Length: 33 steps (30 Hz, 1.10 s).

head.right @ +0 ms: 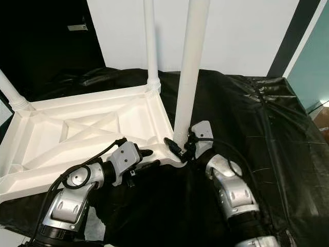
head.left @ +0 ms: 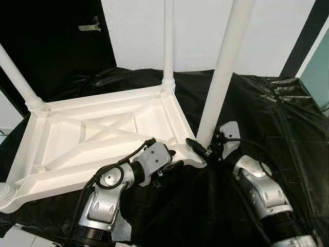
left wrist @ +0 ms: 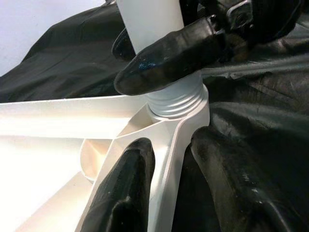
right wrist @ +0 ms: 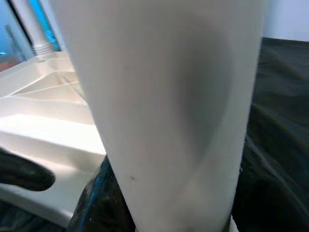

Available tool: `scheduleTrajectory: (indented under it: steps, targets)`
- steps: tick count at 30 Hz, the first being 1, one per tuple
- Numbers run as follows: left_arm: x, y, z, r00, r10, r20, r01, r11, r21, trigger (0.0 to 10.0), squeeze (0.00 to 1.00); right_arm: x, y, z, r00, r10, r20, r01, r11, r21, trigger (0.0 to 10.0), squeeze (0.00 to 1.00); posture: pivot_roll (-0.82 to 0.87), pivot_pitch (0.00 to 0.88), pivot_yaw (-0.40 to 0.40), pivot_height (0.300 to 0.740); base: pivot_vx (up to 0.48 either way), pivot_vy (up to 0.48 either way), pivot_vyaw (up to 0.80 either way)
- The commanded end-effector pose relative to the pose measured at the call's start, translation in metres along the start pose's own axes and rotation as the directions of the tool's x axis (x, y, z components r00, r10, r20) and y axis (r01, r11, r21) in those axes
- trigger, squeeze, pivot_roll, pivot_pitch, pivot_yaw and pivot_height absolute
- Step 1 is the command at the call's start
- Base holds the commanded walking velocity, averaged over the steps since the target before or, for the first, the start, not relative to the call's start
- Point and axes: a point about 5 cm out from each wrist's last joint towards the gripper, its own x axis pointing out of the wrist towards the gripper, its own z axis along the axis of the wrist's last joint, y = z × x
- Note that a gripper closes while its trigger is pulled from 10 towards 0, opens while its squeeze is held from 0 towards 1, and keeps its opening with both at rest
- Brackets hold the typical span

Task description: Building children table

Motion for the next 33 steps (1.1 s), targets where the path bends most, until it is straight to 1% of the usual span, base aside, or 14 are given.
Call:
scheduleTrajectory:
  steps: [1,4,5,6,7,10,11,13,15,27,28,31,32,33]
  targets:
    - [0.001,0.003,-0.003,0.991,0.132,-0.006,-0.132,0.991,-0.004,10.0,0.0,-0.003,0.005,-0.017,0.994,-0.065,-0.086,0.068,0.997,0.023,10.0,0.0,-0.03,0.0,-0.016,0.74,0.0,0.0,0.0]
    - [0.002,0.002,-0.003,0.992,0.13,-0.003,-0.13,0.992,-0.007,10.0,0.0,-0.003,0.011,-0.018,0.982,-0.163,-0.092,0.166,0.986,0.028,10.0,0.0,-0.03,0.0,-0.02,0.74,0.0,0.0,0.0]
    - [0.002,0.002,-0.003,0.992,0.13,-0.003,-0.13,0.992,-0.007,10.0,0.0,-0.003,0.011,-0.018,0.982,-0.163,-0.092,0.166,0.986,0.028,10.0,0.0,-0.03,0.0,-0.02,0.74,0.0,0.0,0.0]
    - [0.002,0.002,-0.004,0.992,0.128,-0.002,-0.128,0.992,-0.007,10.0,0.0,-0.004,0.012,-0.019,0.971,-0.22,-0.095,0.225,0.974,0.04,10.0,0.0,-0.03,0.0,-0.02,0.74,0.0,0.0,0.0]
    - [0.002,0.002,-0.004,0.992,0.128,-0.002,-0.128,0.992,-0.007,10.0,0.0,-0.004,0.012,-0.019,0.971,-0.22,-0.095,0.225,0.974,0.04,10.0,0.0,-0.03,0.0,-0.02,0.74,0.0,0.0,0.0]
    - [0.002,0.001,-0.004,0.992,0.125,-0.001,-0.125,0.992,-0.009,10.0,0.0,-0.006,0.017,-0.024,0.917,-0.383,-0.109,0.392,0.916,0.08,10.0,0.0,-0.03,0.0,-0.021,0.74,0.0,0.0,0.0]
    - [0.002,0.001,-0.004,0.992,0.125,-0.001,-0.125,0.992,-0.009,10.0,0.0,-0.006,0.017,-0.024,0.917,-0.383,-0.109,0.392,0.916,0.08,10.0,0.0,-0.03,0.0,-0.021,0.74,0.0,0.0,0.0]
    - [0.002,0.001,-0.004,0.992,0.123,-0.001,-0.123,0.992,-0.008,10.0,0.0,-0.007,0.028,-0.025,0.904,-0.412,-0.119,0.424,0.899,0.112,10.0,0.0,-0.03,0.0,-0.024,0.74,0.0,0.0,0.0]
    - [0.002,0.001,-0.004,0.992,0.123,0.0,-0.123,0.992,-0.008,10.0,0.0,-0.007,0.03,-0.024,0.905,-0.41,-0.111,0.421,0.902,0.098,10.0,0.0,-0.03,0.0,-0.024,0.74,0.0,0.0,0.0]
    - [0.001,0.001,-0.005,0.993,0.115,-0.006,-0.115,0.993,-0.006,10.0,0.0,-0.011,0.03,-0.018,0.88,-0.466,-0.094,0.473,0.878,0.075,10.0,0.0,-0.05,0.0,-0.009,0.74,0.0,0.0,0.0]
    - [0.002,0.002,-0.004,0.993,0.117,-0.005,-0.117,0.993,-0.006,10.0,0.0,-0.012,0.028,-0.015,0.877,-0.474,-0.076,0.479,0.875,0.07,10.0,0.22,-0.05,0.0,-0.003,0.74,0.0,0.0,0.0]
    - [0.002,0.002,-0.004,0.993,0.118,-0.004,-0.118,0.993,-0.006,10.0,0.0,-0.012,0.027,-0.014,0.88,-0.471,-0.064,0.475,0.877,0.067,10.0,0.22,-0.05,0.0,-0.003,0.74,0.0,0.0,0.0]
    - [0.002,0.001,-0.003,0.993,0.117,-0.003,-0.117,0.993,-0.006,10.0,0.0,-0.013,0.028,-0.011,0.899,-0.437,-0.039,0.439,0.894,0.095,10.0,1.0,-0.05,0.0,0.0,0.74,0.0,0.0,0.0]
    - [0.003,0.001,-0.003,0.993,0.116,0.0,-0.116,0.993,-0.008,10.0,0.0,-0.016,0.026,-0.009,0.914,-0.405,-0.018,0.405,0.909,0.094,10.0,1.0,-0.05,0.0,0.003,0.74,0.0,0.0,0.0]
